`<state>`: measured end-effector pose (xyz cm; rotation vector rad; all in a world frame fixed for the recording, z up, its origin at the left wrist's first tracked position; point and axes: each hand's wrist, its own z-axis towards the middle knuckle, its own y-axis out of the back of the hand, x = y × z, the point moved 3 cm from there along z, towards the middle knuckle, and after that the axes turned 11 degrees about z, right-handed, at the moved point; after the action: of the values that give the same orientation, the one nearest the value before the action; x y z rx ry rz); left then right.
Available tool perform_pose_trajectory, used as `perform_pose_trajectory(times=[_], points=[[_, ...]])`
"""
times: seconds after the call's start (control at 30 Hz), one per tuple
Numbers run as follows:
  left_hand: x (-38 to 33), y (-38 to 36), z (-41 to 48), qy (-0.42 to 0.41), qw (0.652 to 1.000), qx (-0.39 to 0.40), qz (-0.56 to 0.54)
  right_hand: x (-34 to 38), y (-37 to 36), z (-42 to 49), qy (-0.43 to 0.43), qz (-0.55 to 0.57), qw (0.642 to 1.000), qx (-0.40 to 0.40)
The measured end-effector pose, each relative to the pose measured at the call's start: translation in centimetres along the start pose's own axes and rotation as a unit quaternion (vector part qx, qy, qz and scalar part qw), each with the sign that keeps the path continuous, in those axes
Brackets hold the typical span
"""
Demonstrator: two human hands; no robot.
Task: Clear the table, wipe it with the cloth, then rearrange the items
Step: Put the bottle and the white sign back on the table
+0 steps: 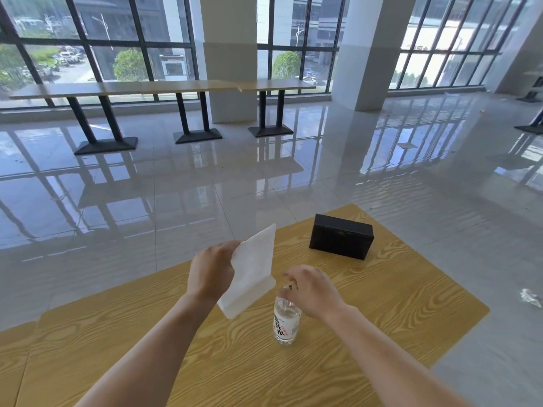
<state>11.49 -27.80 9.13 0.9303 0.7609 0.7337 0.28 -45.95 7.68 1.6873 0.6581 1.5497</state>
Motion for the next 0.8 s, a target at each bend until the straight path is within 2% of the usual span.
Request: perform_pose_trajectory(times=[0.17,0.27,0.43,0.6,0.8], points=[[-1.2,1.8,2.7,-0.058,0.996,-0.049,-0.041,0.3,4.5,1.0,0.032,0.035,0.990,-0.135],[-3.0,2.7,4.3,-0.104,0.990,-0.056,-0.072,1.2,7.6,1.9,0.066,0.009,0.978,-0.195],[-7.2,3.3,5.9,-0.182,0.975,-0.058,-0.115,0.4,10.3,1.9,0.062,-0.041,0.980,-0.185],[-11.9,1.8,6.4,-0.216,0.967,-0.038,-0.132,-3.5,13.3,0.3,0.042,-0.045,0.972,-0.228],[-19.0,-1.4,6.8,-0.230,0.964,-0.026,-0.132,-9.7,17.4,-1.5,0.034,-0.032,0.972,-0.232]])
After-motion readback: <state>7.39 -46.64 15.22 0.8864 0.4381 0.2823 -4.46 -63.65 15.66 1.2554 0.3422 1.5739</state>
